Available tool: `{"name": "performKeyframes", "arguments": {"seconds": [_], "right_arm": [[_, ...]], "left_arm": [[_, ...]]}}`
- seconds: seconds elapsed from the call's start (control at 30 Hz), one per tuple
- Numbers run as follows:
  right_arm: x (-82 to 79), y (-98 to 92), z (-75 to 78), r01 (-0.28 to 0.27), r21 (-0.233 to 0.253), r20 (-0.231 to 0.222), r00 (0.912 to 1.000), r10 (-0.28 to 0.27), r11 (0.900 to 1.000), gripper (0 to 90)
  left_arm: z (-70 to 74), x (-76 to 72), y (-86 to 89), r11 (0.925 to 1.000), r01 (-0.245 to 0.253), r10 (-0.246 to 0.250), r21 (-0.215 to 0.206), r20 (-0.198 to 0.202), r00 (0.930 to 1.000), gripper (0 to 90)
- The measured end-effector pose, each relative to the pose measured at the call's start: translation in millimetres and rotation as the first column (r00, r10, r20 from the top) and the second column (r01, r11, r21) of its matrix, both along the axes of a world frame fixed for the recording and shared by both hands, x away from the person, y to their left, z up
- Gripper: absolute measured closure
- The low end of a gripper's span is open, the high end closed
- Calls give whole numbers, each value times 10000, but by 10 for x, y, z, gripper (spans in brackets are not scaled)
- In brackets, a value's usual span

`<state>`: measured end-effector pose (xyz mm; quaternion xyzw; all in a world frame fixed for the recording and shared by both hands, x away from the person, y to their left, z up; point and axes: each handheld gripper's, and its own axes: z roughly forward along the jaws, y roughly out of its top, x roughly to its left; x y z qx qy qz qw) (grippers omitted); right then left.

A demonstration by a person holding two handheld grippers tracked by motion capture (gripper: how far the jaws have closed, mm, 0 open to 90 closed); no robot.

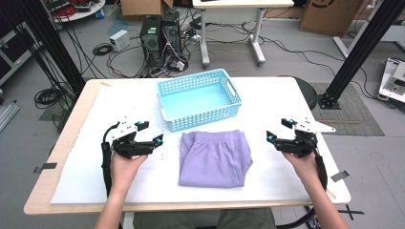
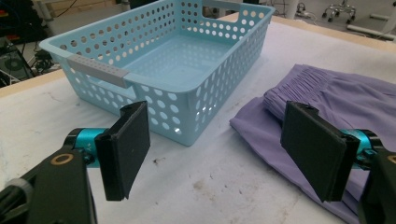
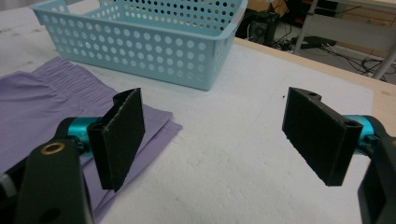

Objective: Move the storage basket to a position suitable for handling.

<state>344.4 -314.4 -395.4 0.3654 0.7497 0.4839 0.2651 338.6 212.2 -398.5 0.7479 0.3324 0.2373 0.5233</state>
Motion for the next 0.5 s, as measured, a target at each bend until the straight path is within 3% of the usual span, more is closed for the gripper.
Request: {"name": "performKeyframes", "arguments": {"seconds": [0.17, 0.3, 0.33, 0.5], "right_arm": [[29, 52, -9, -49, 9, -124, 9999, 49, 10000, 216], [129, 101, -15, -213, -35, -59, 9998, 212, 9998, 217], [129, 113, -11, -145, -1, -221, 9997, 144, 9999, 217], [240, 159, 1, -251, 55, -8, 9997, 251, 9997, 250]], "left_arm": [[-12, 13, -45, 9999, -29, 31, 115, -140, 9999, 242], [-13, 28, -35, 9998, -196, 196, -36, -172, 9997, 242], [-12, 36, -28, 9998, -212, 211, -33, -172, 9996, 242], [2, 84, -28, 9991, -375, 371, -208, -186, 9991, 242]]}}
